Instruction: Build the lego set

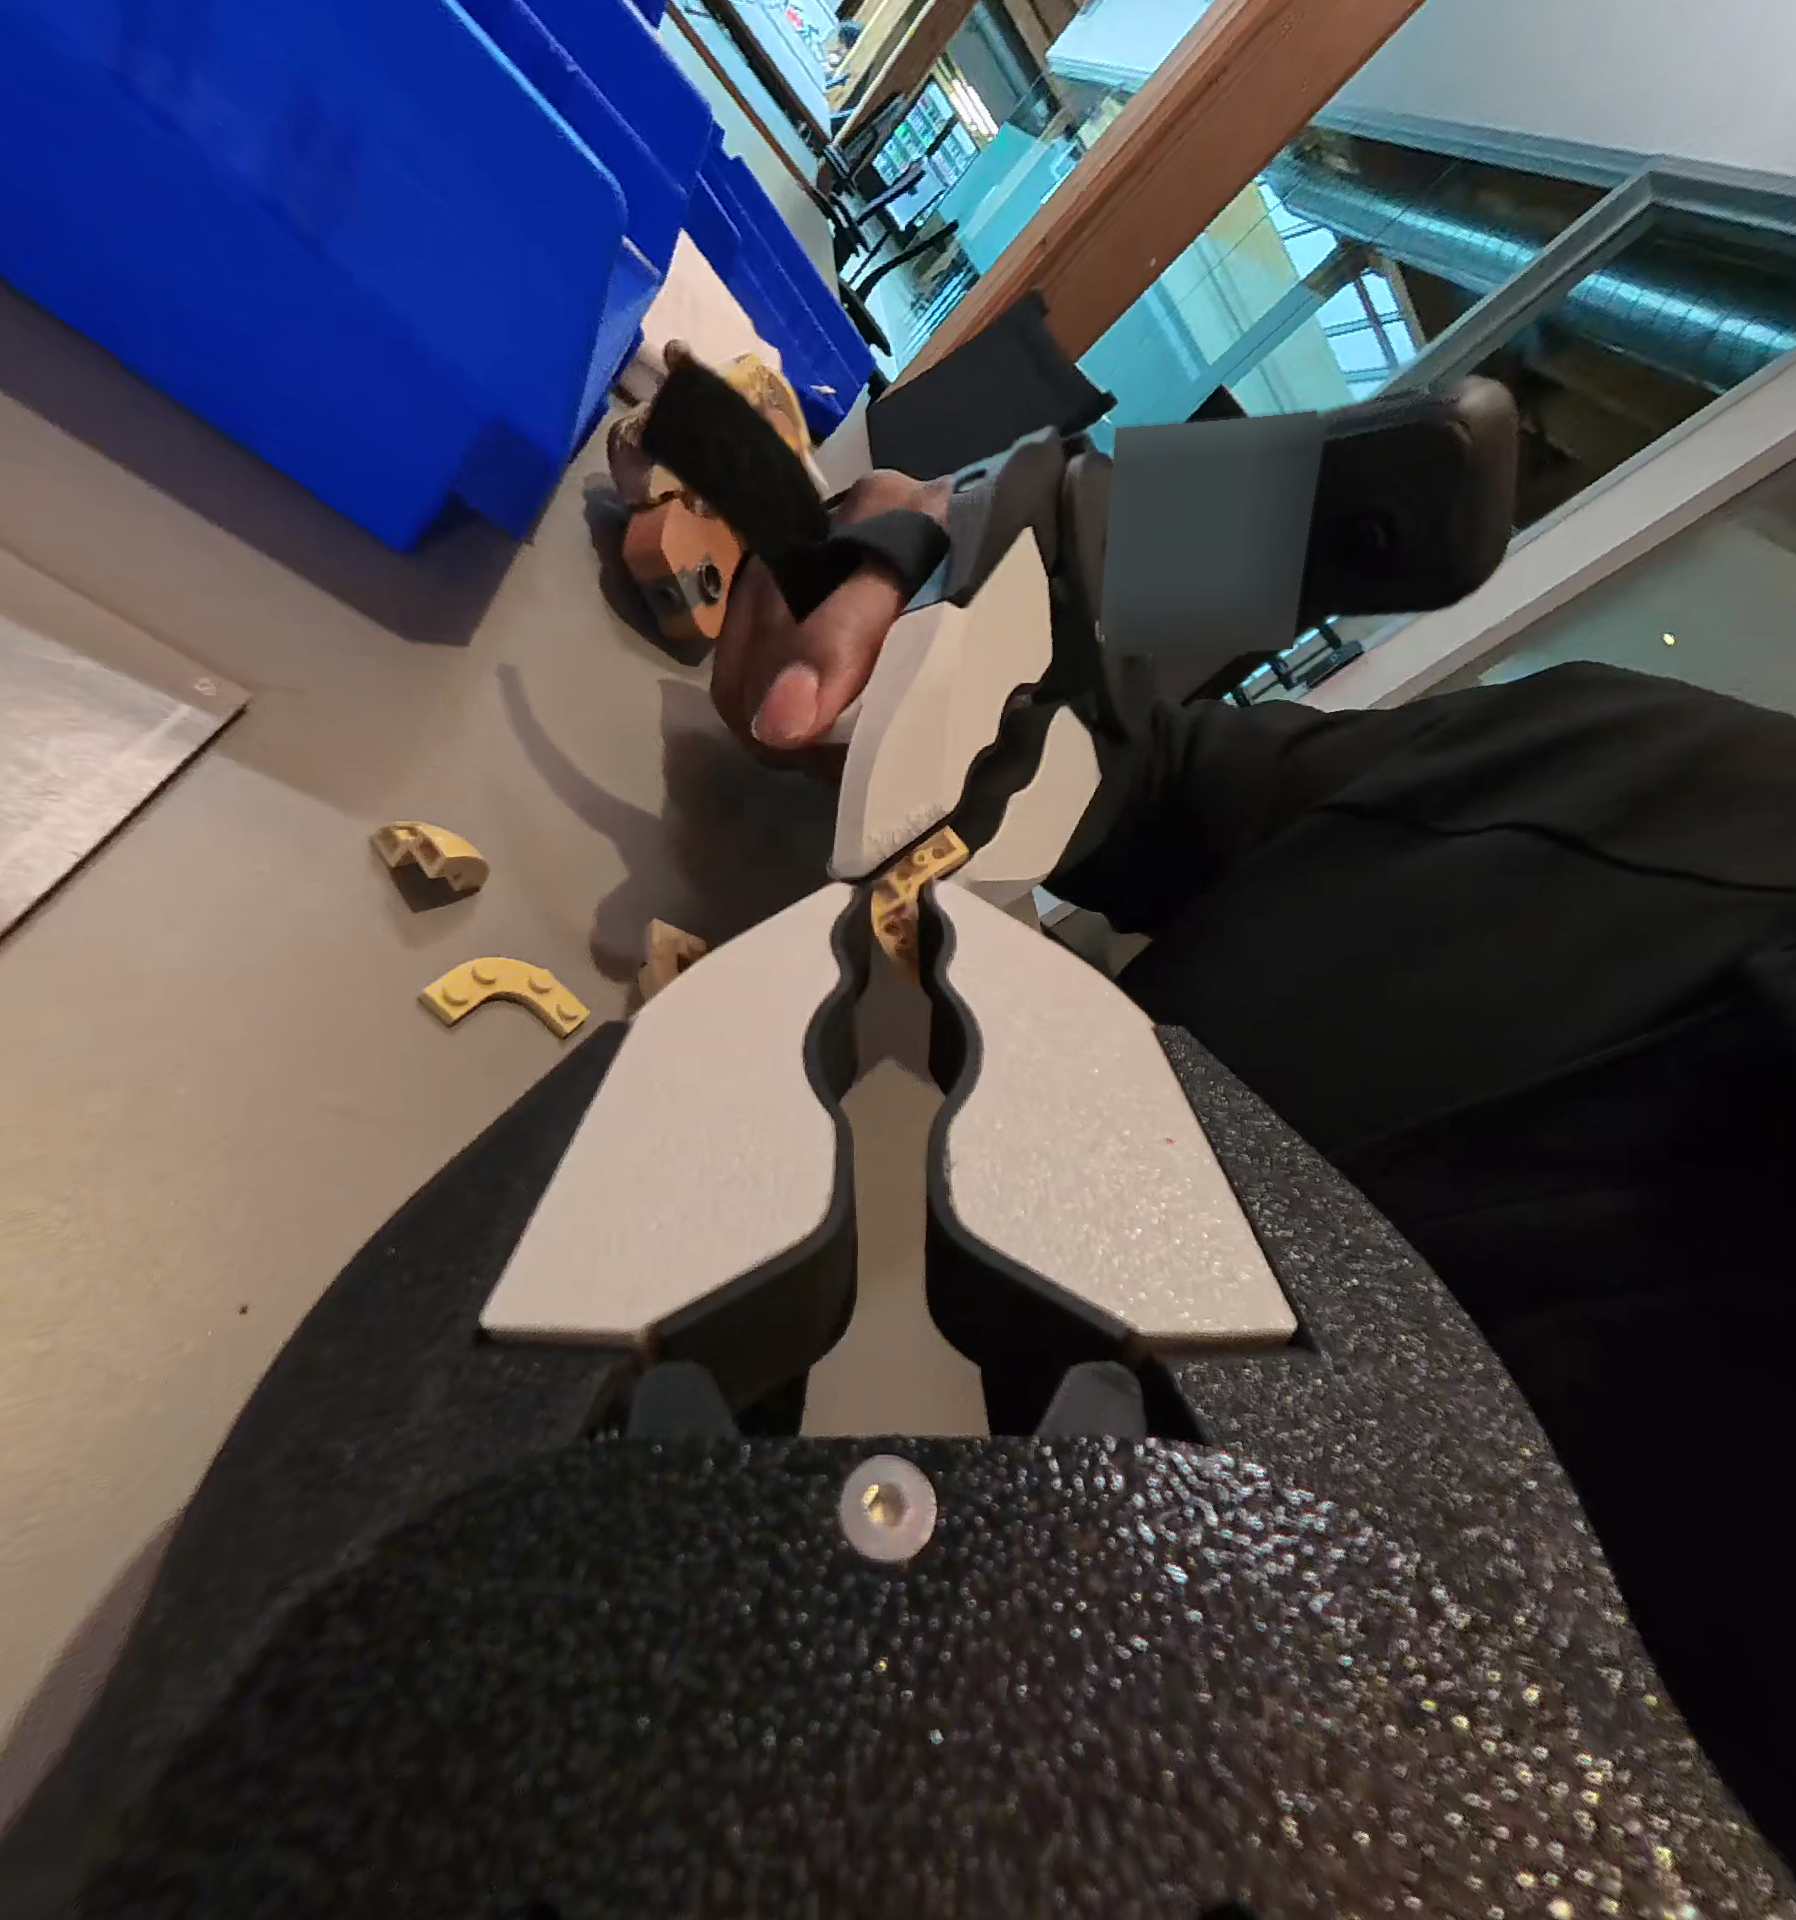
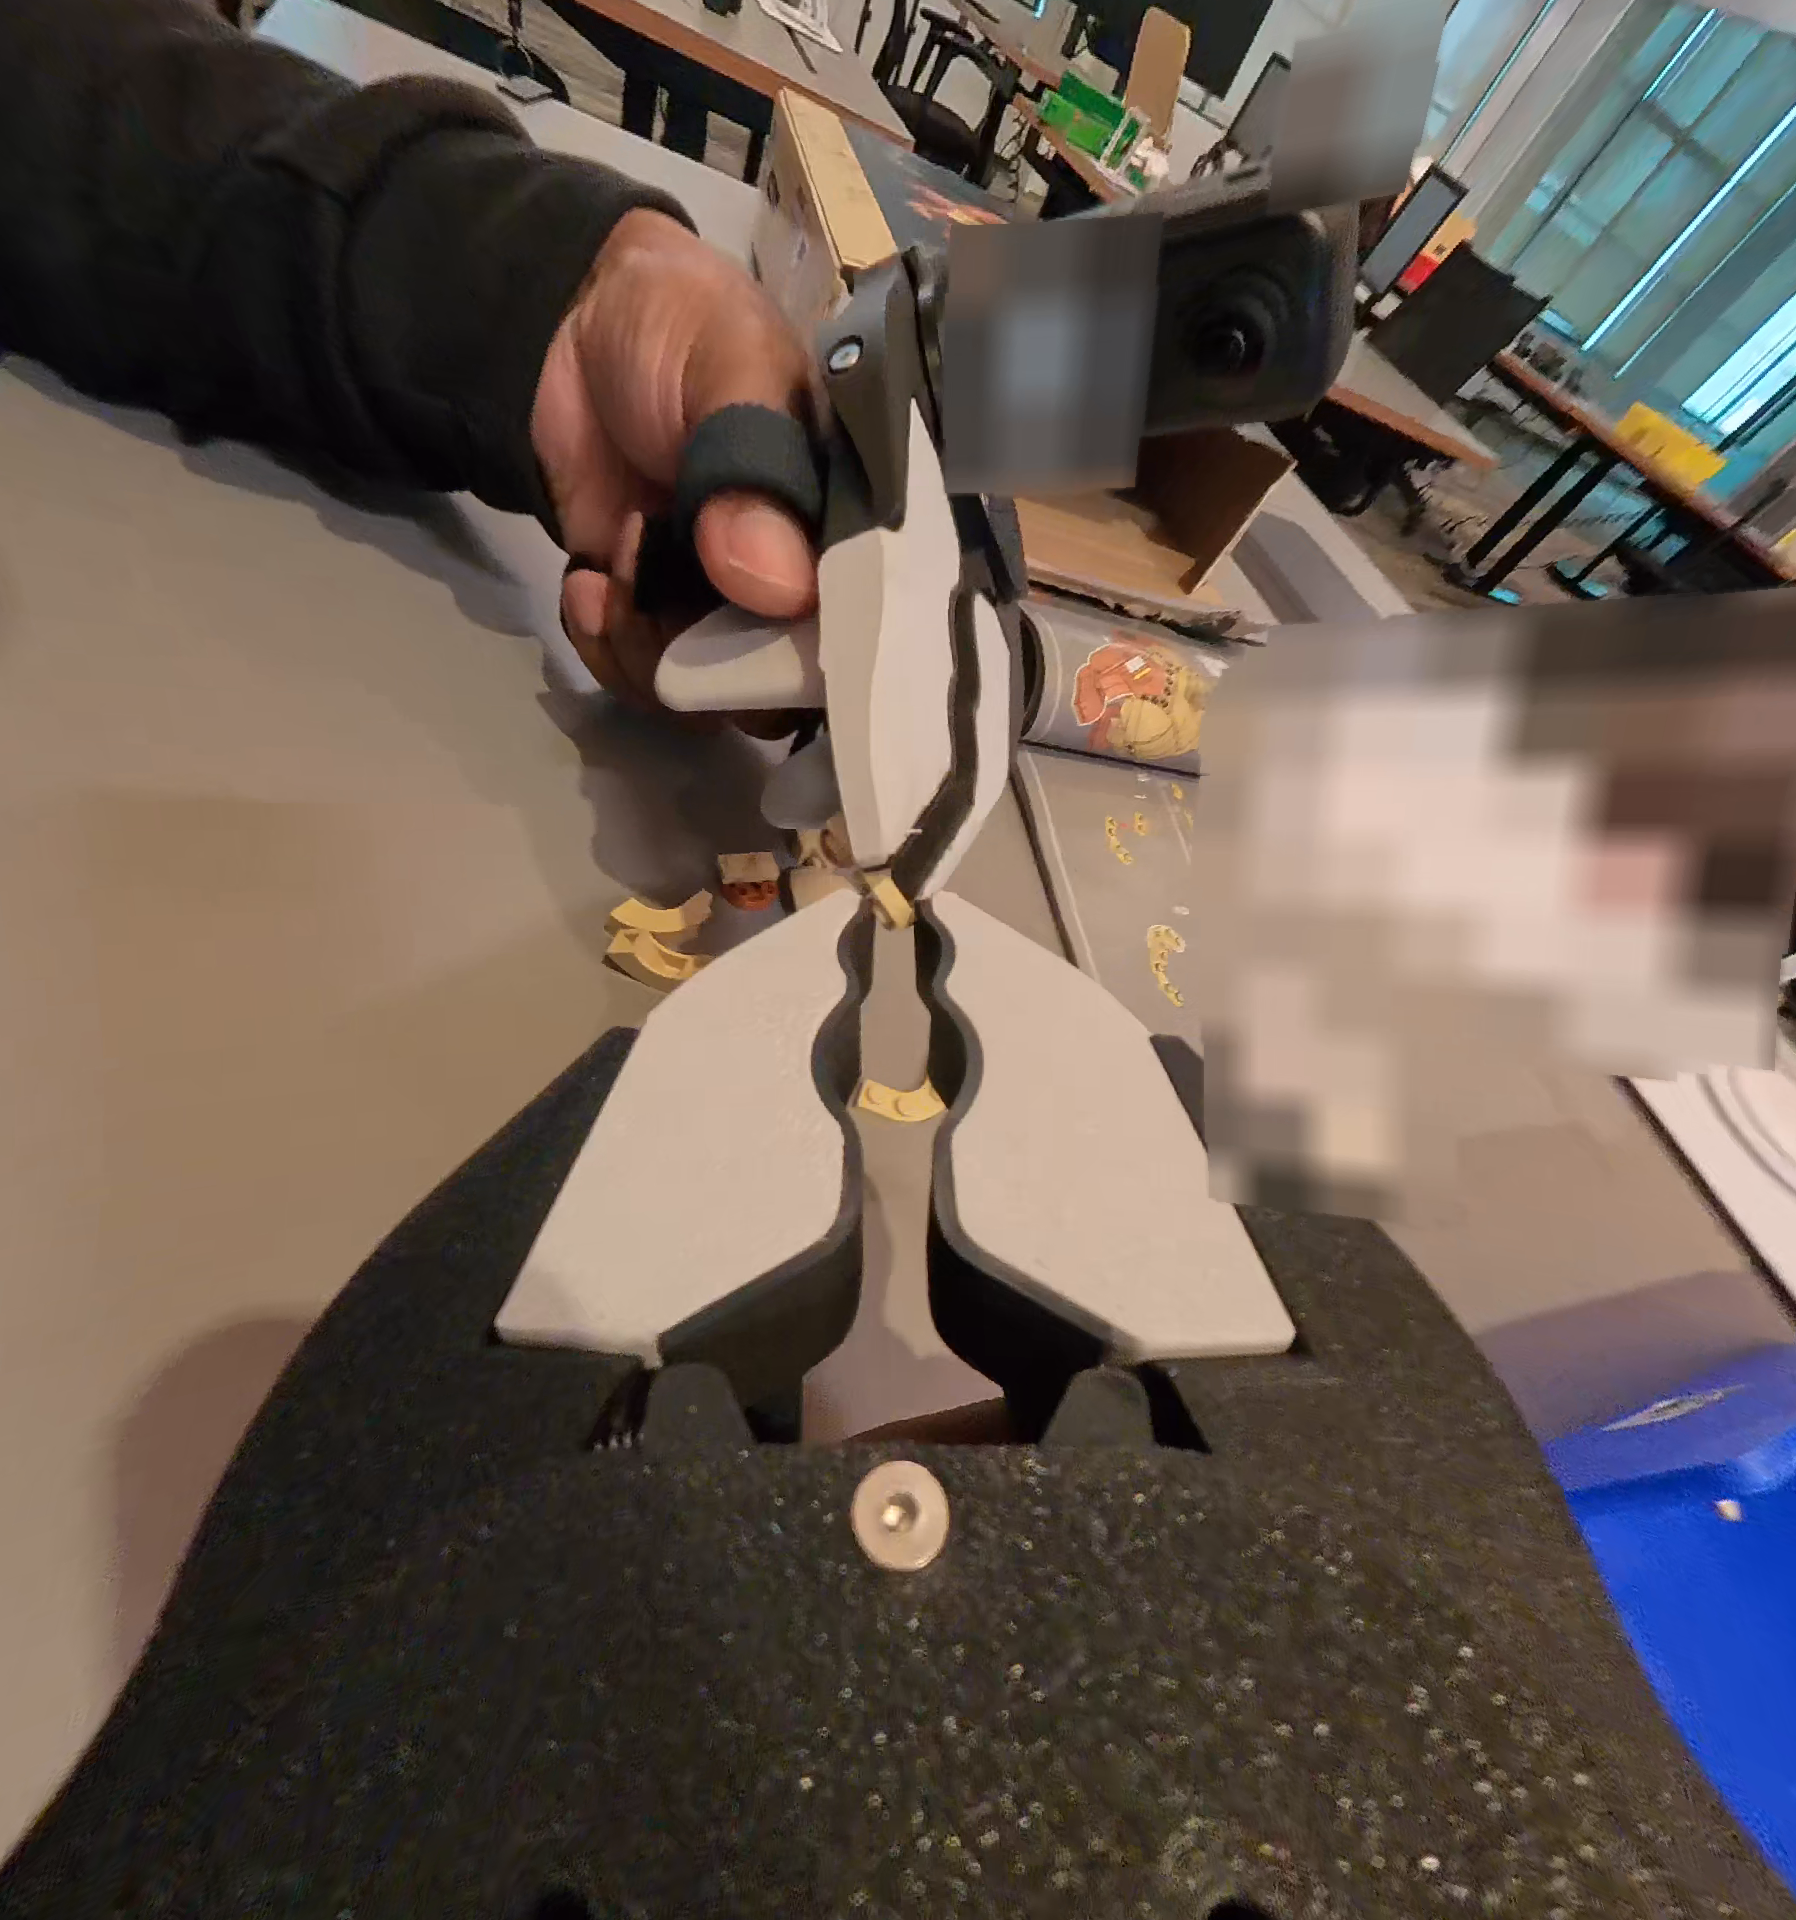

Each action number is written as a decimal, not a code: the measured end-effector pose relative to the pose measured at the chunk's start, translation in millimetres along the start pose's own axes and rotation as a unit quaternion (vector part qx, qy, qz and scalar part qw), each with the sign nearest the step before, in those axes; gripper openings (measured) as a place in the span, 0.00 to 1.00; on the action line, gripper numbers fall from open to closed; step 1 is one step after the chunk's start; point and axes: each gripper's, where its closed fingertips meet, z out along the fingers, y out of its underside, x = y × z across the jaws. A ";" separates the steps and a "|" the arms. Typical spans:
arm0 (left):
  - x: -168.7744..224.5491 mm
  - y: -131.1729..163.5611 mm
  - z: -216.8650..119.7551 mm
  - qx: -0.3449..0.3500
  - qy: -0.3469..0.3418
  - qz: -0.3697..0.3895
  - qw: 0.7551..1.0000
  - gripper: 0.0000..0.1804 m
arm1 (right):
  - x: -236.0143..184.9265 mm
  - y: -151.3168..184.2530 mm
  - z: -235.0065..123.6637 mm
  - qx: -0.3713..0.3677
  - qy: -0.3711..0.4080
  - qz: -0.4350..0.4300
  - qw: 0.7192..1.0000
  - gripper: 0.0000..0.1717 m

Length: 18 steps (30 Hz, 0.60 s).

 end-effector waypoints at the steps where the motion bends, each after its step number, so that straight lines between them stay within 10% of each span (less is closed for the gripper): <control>1: 0.6 -1.2 -0.3 0.002 0.000 0.007 1.000 0.04 | -0.6 0.3 -0.7 -0.003 -0.010 0.018 1.000 0.04; 10: -2.5 -5.0 -6.2 -0.018 -0.076 0.177 0.981 0.11 | 17.8 -3.3 -6.9 0.039 -0.072 0.346 0.935 0.04; 18: -3.7 -15.6 -2.0 0.016 -0.114 0.246 0.962 0.01 | -0.9 3.1 1.7 0.003 -0.107 0.369 0.923 0.03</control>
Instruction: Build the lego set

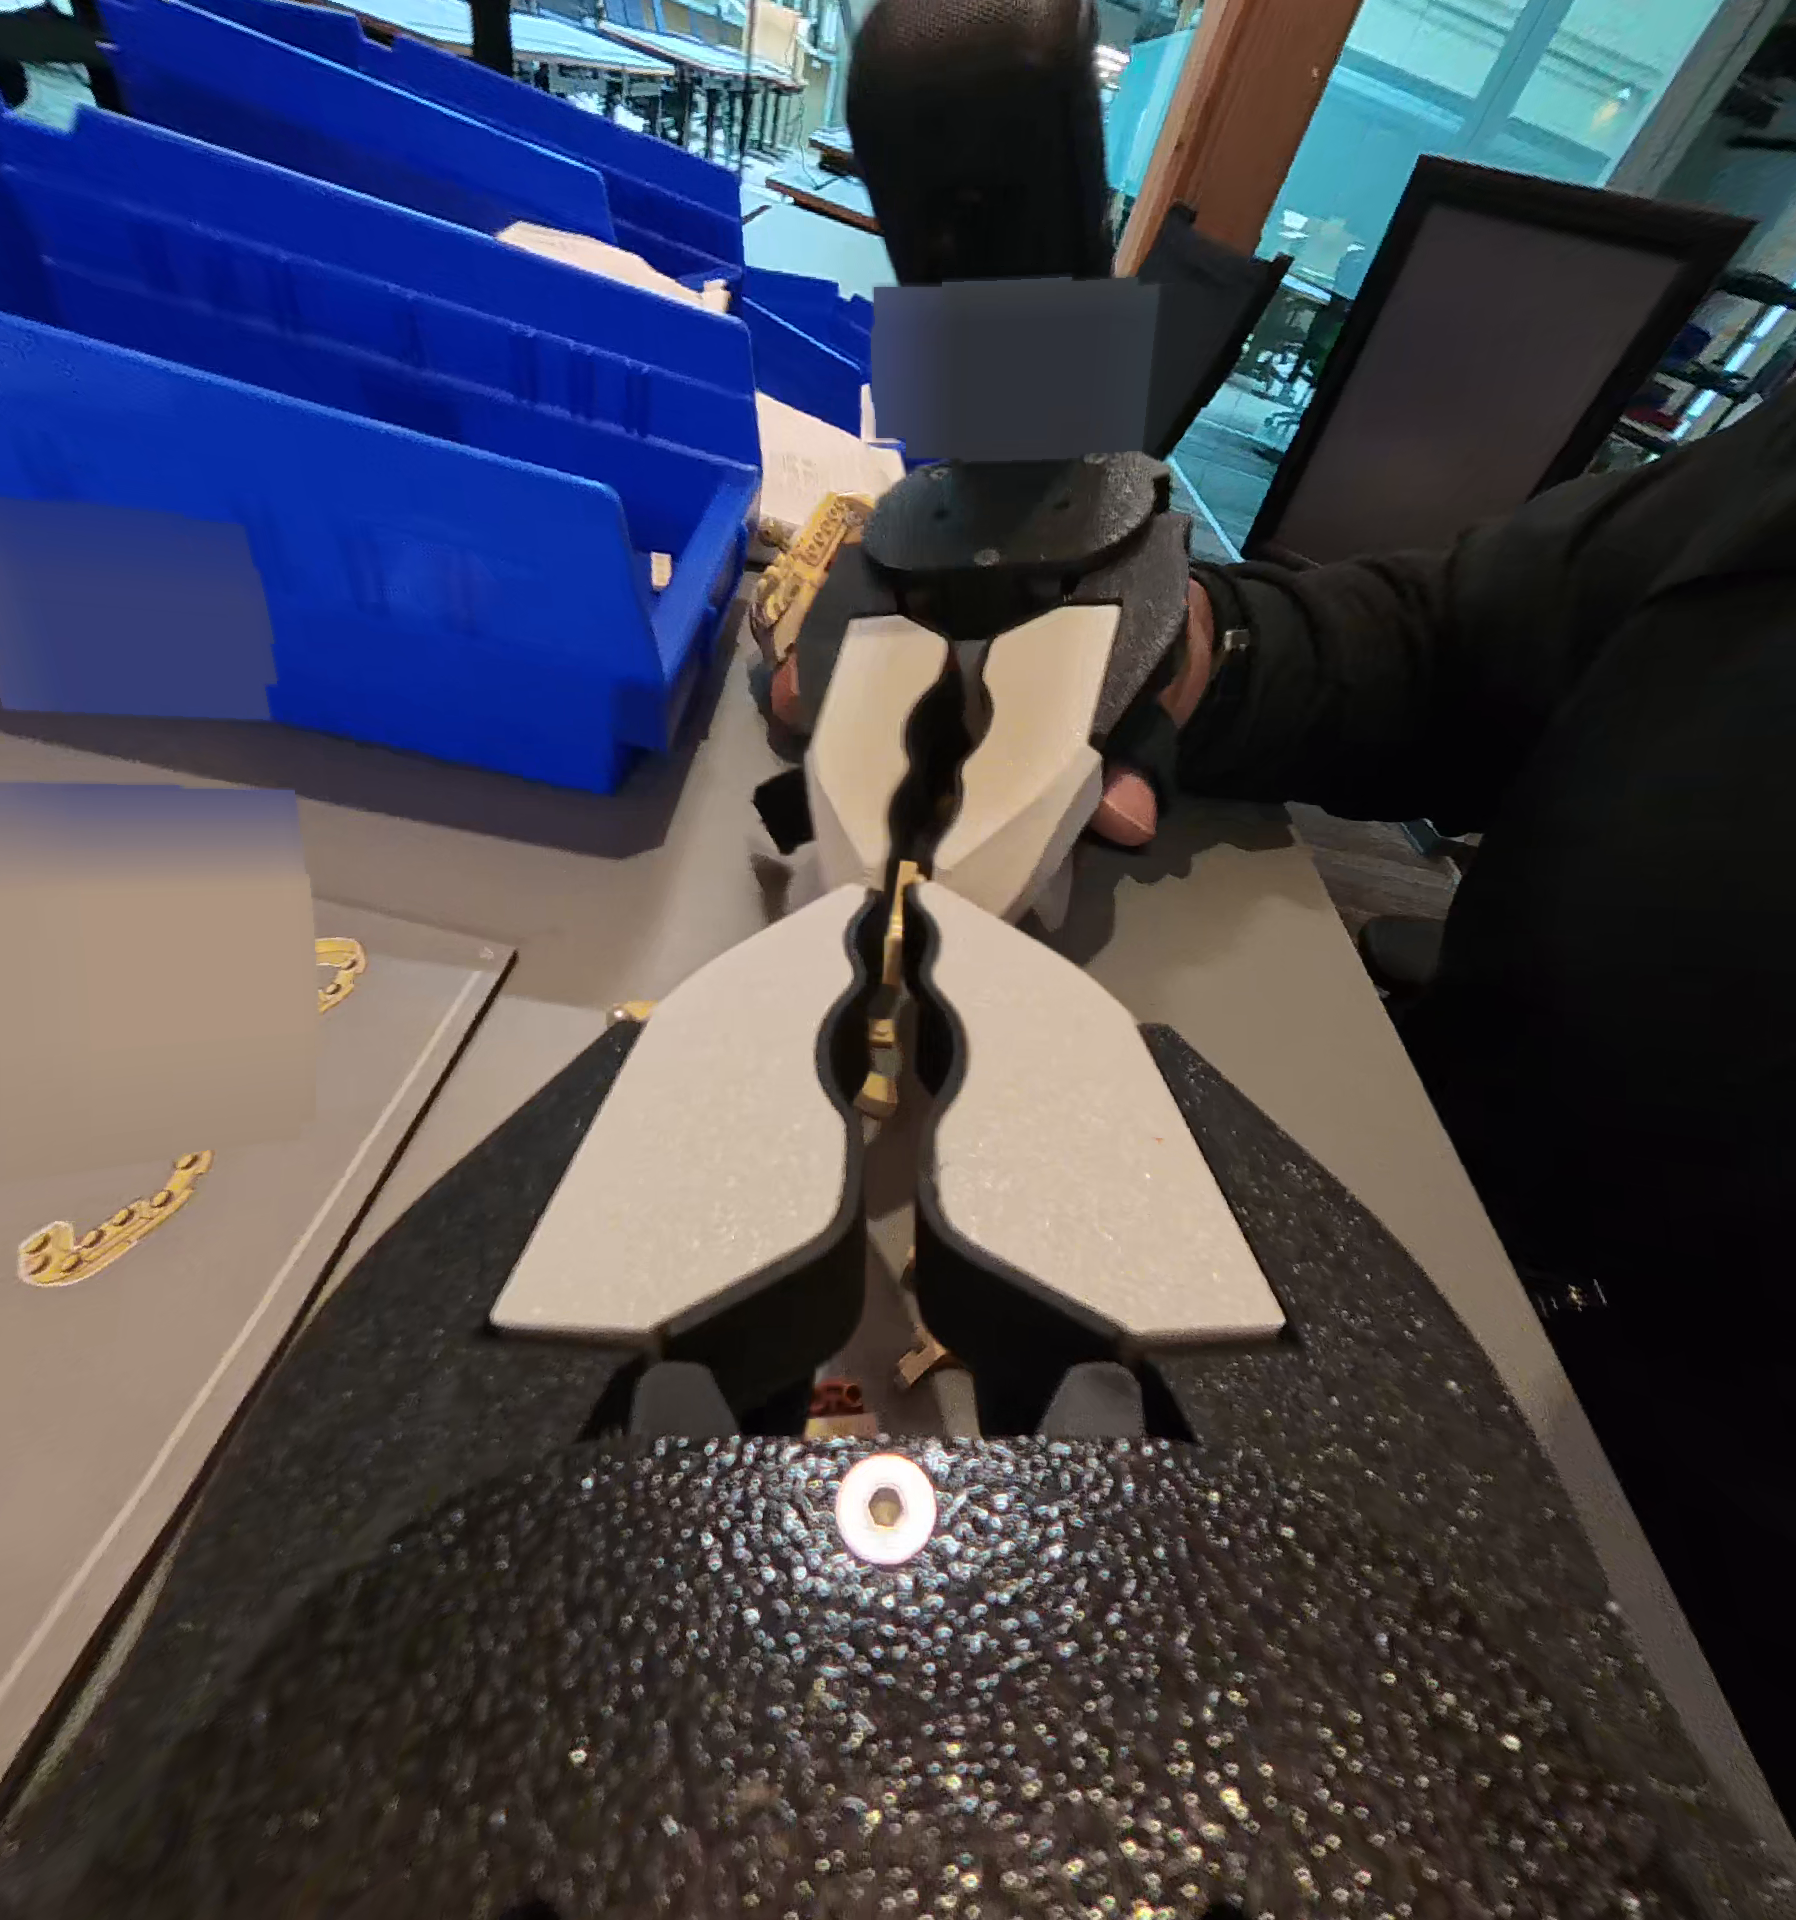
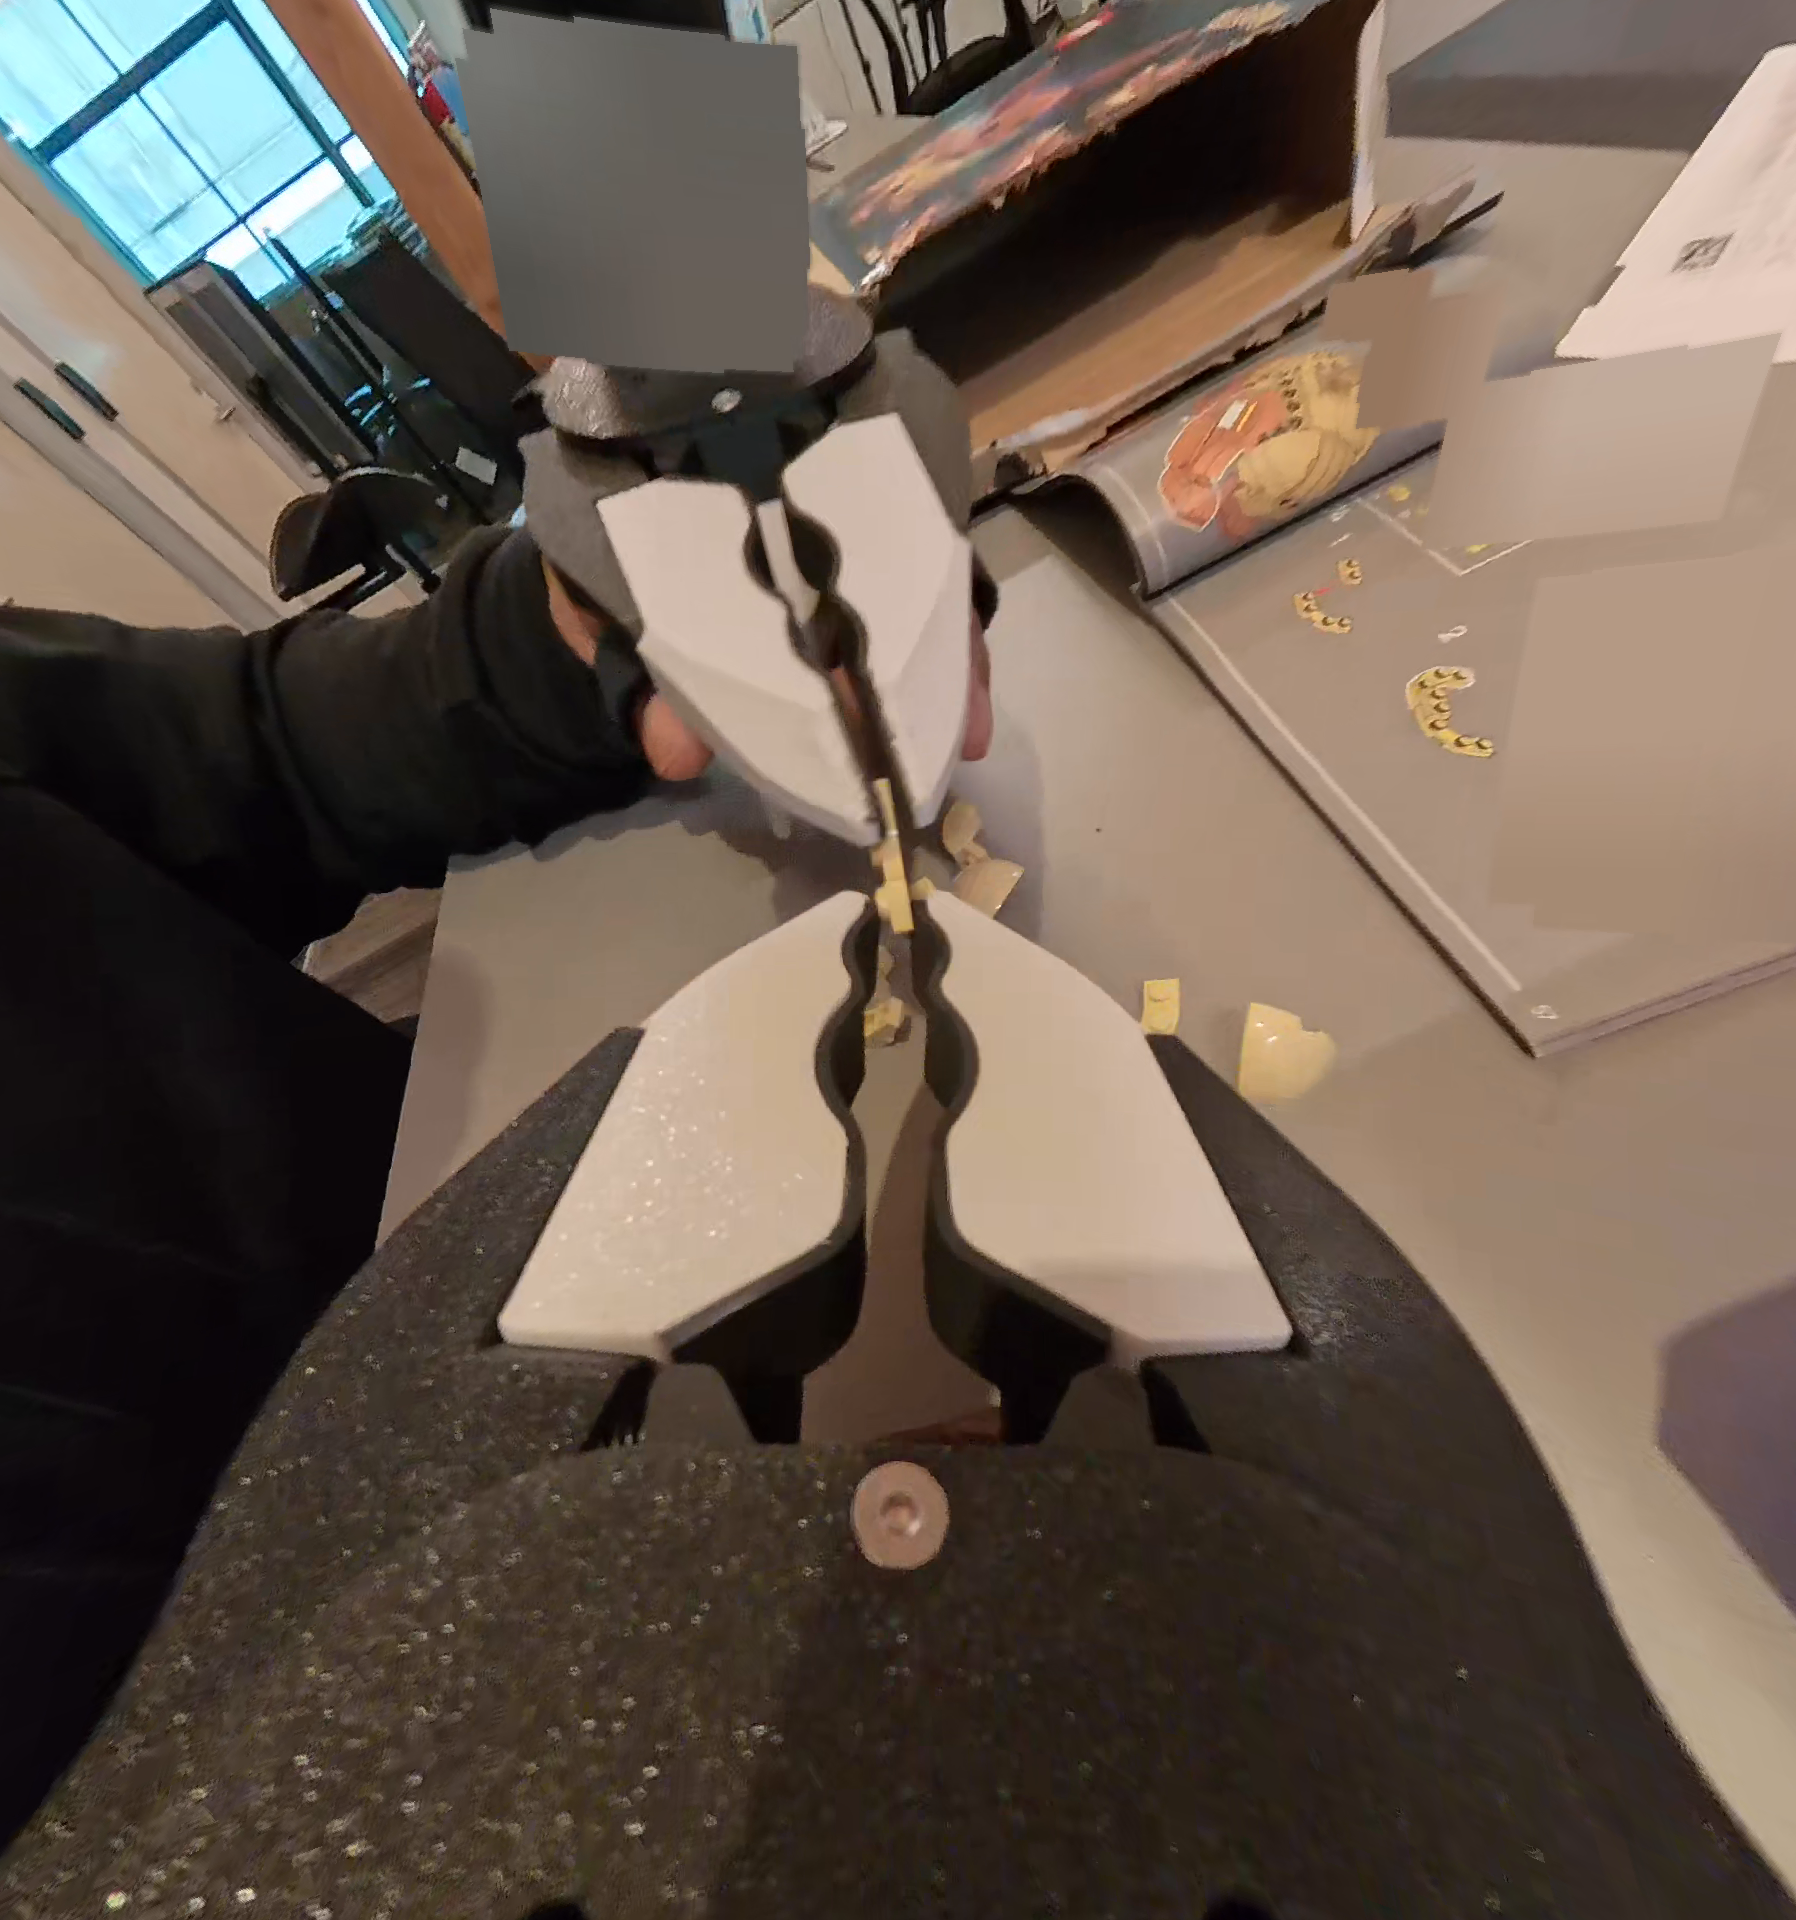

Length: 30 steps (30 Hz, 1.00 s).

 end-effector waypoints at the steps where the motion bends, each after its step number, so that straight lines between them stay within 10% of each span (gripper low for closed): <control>1: -2.1 1.6 -1.2 -0.006 -0.003 -0.004 1.000 0.01 | -0.5 1.9 1.1 -0.005 0.000 -0.006 1.000 0.03; 11: -4.7 37.4 -4.9 -0.091 0.023 -0.174 0.980 0.01 | 27.6 39.7 -23.4 -0.182 0.115 -0.209 0.954 0.10; 21: 30.8 76.9 15.4 -0.244 0.050 -0.111 0.962 0.01 | 32.8 70.7 -18.2 -0.254 0.106 -0.221 0.936 0.10; 30: 10.9 70.8 18.9 -0.231 -0.018 -0.068 0.970 0.09 | 25.7 75.0 -21.2 -0.267 0.081 -0.217 0.936 0.09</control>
